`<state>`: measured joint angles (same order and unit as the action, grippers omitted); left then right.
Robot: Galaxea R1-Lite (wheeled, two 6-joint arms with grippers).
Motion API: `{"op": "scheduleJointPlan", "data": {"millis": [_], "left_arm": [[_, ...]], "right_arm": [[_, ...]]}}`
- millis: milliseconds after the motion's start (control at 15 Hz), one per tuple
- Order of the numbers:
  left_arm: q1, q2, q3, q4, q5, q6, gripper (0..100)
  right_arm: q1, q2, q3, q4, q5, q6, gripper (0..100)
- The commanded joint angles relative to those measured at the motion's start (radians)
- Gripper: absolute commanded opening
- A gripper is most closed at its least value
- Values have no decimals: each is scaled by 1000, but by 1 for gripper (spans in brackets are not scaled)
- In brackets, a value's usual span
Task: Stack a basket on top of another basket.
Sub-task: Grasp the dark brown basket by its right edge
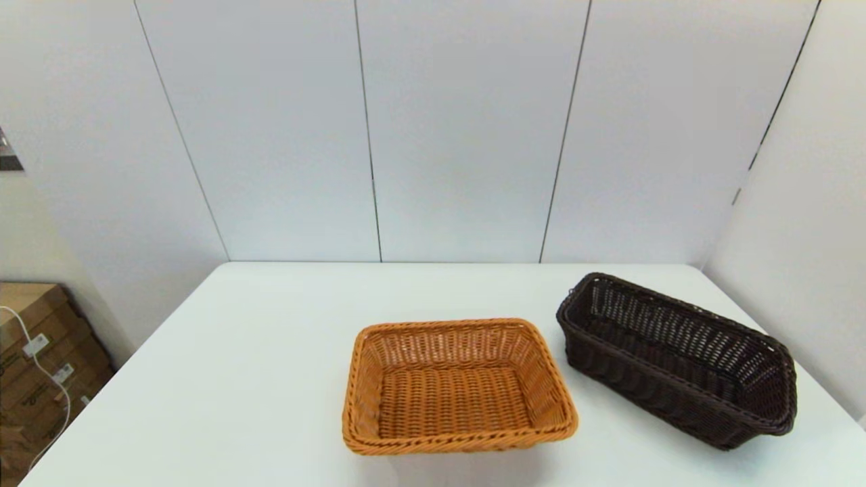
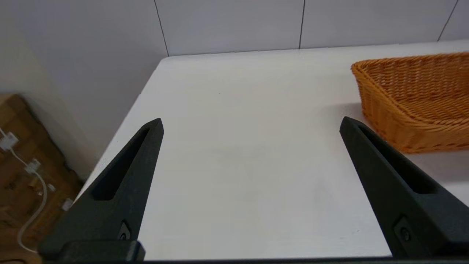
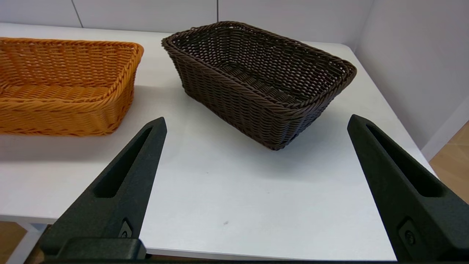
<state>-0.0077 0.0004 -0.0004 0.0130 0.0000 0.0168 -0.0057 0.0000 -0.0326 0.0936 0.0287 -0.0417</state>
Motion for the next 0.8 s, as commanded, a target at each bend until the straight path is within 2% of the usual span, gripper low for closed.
{"op": "scheduleJointPlan", "data": {"millis": [67,200,333,467,667,800], "left_arm": [[0,0,5,-2,0,-8,100],[0,0,5,-2,0,-8,100],[0,0,5,-2,0,-8,100],[0,0,5,-2,0,-8,100],[0,0,5,-4,0,-8,100],[0,-2,5,-2,0,-8,100]], "right_arm": [[0,2,-1,1,0,-1,100],[0,2,-1,0,0,2,100],[-2,0,-3,3,-30,3,100],[-2,0,-3,9,-21,-40,100],[-2,0,-17,11,-24,-47,100],[-2,95,-201,61,-29,-43,100]]}}
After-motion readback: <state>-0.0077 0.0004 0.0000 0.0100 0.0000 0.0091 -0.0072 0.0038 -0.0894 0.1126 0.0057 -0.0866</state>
